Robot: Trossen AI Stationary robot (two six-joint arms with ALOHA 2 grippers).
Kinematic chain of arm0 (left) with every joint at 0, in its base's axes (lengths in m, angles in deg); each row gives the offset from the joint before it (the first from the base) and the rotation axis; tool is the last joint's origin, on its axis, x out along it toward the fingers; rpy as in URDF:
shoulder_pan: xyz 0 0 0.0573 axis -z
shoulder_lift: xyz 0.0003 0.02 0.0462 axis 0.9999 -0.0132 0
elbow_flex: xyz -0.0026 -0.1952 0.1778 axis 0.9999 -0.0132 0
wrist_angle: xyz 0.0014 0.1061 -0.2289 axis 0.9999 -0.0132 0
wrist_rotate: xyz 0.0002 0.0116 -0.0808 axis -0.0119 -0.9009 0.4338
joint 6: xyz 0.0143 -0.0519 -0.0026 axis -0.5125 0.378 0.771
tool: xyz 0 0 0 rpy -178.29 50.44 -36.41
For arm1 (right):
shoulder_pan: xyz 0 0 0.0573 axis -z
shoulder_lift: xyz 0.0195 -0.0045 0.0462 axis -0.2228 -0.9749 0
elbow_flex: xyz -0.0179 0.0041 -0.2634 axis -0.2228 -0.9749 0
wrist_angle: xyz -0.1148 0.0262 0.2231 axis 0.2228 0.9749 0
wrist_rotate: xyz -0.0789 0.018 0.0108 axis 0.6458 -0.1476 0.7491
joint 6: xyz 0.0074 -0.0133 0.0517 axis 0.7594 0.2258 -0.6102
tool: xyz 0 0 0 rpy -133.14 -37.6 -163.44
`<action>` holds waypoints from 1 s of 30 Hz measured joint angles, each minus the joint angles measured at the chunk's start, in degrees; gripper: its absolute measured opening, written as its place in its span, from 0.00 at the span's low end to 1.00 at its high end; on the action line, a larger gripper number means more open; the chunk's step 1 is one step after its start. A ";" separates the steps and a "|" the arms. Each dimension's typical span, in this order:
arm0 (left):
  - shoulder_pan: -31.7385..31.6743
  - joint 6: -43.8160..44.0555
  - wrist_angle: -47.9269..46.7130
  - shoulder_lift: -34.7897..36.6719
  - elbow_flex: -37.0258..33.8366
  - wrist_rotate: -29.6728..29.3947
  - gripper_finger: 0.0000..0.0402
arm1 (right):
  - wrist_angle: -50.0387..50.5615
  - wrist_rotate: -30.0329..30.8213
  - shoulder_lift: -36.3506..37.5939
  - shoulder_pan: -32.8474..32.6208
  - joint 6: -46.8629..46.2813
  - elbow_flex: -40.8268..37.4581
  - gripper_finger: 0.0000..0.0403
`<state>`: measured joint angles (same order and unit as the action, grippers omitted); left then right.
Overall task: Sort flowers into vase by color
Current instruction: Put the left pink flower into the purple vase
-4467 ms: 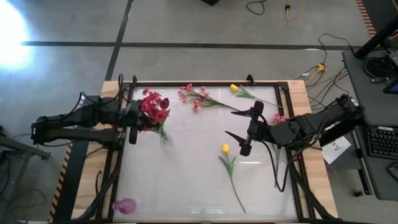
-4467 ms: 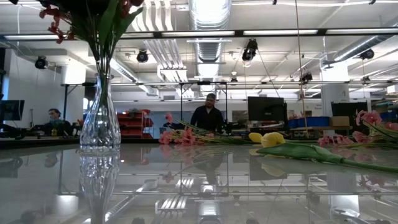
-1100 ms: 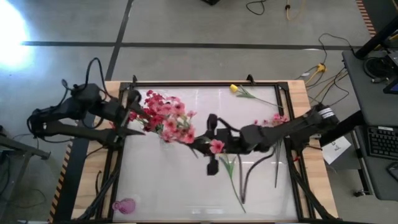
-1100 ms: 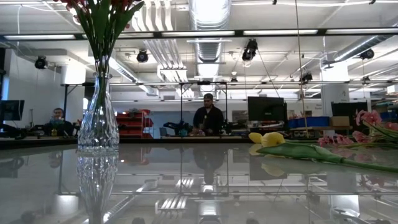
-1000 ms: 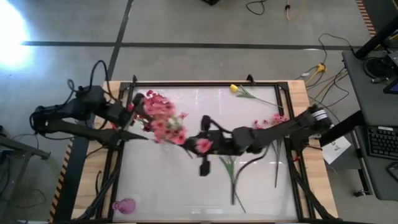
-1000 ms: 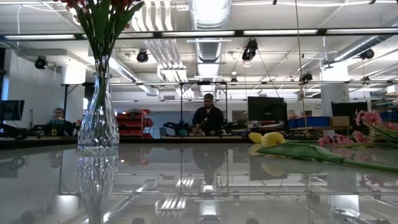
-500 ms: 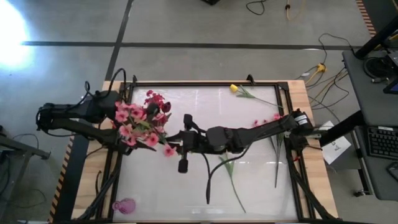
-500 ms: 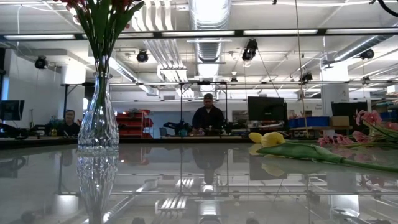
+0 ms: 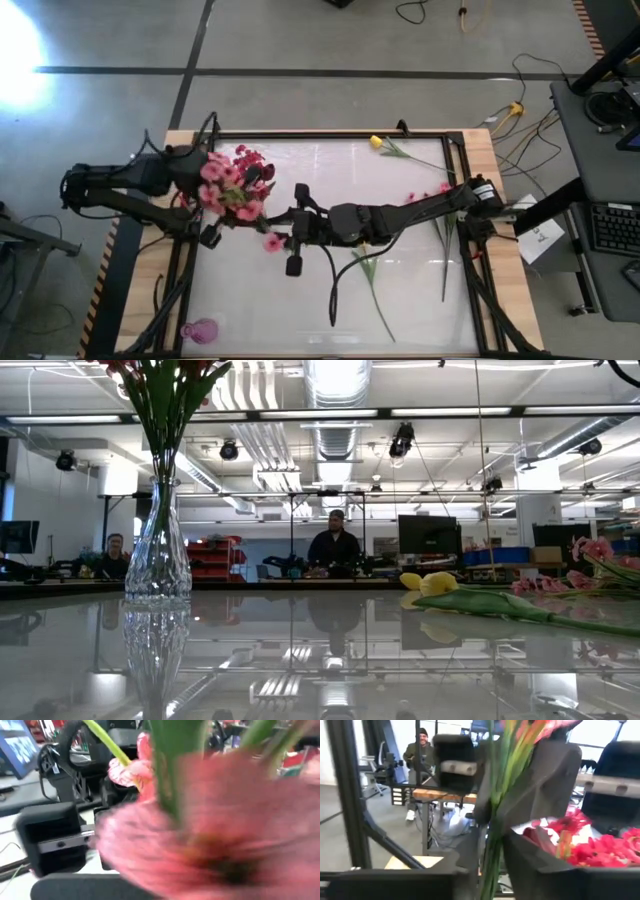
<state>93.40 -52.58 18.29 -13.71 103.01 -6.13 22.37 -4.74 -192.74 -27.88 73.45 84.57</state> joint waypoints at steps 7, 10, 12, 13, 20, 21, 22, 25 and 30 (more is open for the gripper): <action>0.70 -5.41 -27.51 -1.53 17.01 5.66 0.01 | 4.66 -0.12 2.71 -2.72 -0.12 -0.02 0.47; 1.94 -5.66 -41.66 -1.92 24.89 8.58 0.00 | 7.24 2.10 3.94 -3.96 -0.30 -0.02 0.55; 3.94 -4.25 -48.70 -1.89 28.26 10.56 0.00 | 9.02 5.77 4.48 -5.03 -0.18 -0.02 0.59; 5.39 -2.57 -49.57 -1.69 29.02 10.56 0.00 | 9.55 7.85 4.67 -5.55 -0.07 -0.03 0.60; 22.89 8.13 -38.79 2.16 23.94 2.25 0.00 | 10.93 15.51 5.03 -7.19 0.04 -0.13 0.65; 26.45 8.94 -35.84 2.79 21.88 0.60 0.00 | 10.93 15.75 5.03 -7.26 -0.17 -0.13 0.65; 30.14 9.54 -32.66 3.36 19.70 -1.29 0.00 | 10.98 15.98 5.03 -7.26 -0.39 -0.15 0.65; 40.23 10.54 -27.43 4.14 13.32 -8.58 0.00 | 10.99 16.57 5.03 -7.31 -0.48 -0.15 0.64; 51.62 12.85 -17.77 3.63 3.60 -17.11 0.00 | 11.15 16.57 5.05 -7.37 -2.18 -0.15 0.64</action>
<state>145.02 -39.73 0.52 -10.08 106.61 -23.23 33.52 11.83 -187.69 -35.25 71.27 84.42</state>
